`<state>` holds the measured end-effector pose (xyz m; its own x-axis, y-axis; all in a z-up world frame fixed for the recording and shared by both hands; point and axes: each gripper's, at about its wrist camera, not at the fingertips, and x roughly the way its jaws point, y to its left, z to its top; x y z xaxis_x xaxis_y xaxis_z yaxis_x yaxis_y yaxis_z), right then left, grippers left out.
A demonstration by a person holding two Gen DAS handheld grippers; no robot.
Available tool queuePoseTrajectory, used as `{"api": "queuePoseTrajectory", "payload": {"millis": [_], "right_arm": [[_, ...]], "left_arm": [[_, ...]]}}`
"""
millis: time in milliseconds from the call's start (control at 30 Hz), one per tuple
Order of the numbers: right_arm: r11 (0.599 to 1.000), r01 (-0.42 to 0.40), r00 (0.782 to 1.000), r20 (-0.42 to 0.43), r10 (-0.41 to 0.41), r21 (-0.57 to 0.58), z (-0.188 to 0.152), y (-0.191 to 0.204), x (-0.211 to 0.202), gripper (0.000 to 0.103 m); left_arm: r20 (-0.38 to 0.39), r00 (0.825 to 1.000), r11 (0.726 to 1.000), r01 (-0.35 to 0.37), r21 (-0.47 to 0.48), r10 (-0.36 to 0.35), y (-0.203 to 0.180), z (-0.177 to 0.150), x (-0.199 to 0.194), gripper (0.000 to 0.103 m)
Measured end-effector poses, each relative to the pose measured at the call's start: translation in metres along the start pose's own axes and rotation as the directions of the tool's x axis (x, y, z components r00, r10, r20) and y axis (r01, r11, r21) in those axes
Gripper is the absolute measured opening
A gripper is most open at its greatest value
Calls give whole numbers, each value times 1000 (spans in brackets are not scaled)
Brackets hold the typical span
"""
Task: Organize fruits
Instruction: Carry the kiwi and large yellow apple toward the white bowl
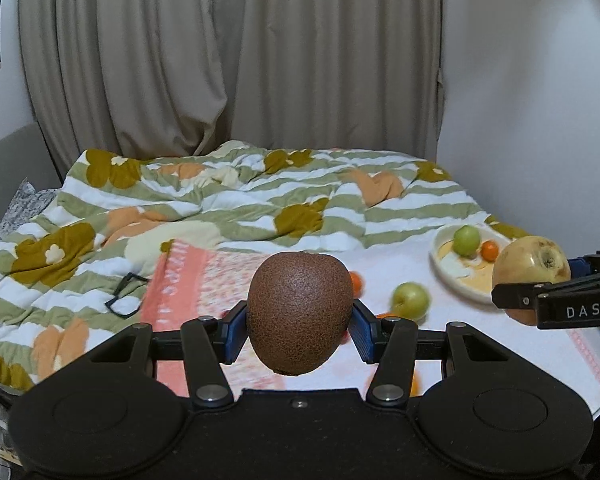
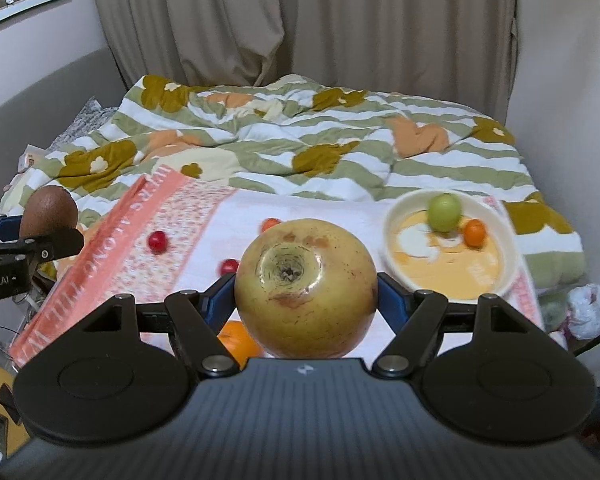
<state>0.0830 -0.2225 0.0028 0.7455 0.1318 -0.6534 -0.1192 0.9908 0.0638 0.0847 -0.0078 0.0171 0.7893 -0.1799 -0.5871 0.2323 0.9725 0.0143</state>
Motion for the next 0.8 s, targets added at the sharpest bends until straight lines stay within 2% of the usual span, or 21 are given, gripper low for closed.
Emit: {"api": "queuePoseTrajectory", "payload": {"millis": [367, 567, 800], "right_arm": [[999, 12, 1000, 4, -12, -50, 8, -114, -8, 89], [999, 34, 999, 0, -34, -37, 18, -158, 10, 89], [996, 81, 997, -13, -81, 28, 27, -195, 40, 89]], "left_arm": [[10, 1000, 998, -5, -60, 5, -104, 25, 29, 56], [-33, 998, 999, 50, -11, -50, -149, 45, 75, 56], [-80, 991, 991, 115, 67, -110, -185, 65, 136, 56]]}}
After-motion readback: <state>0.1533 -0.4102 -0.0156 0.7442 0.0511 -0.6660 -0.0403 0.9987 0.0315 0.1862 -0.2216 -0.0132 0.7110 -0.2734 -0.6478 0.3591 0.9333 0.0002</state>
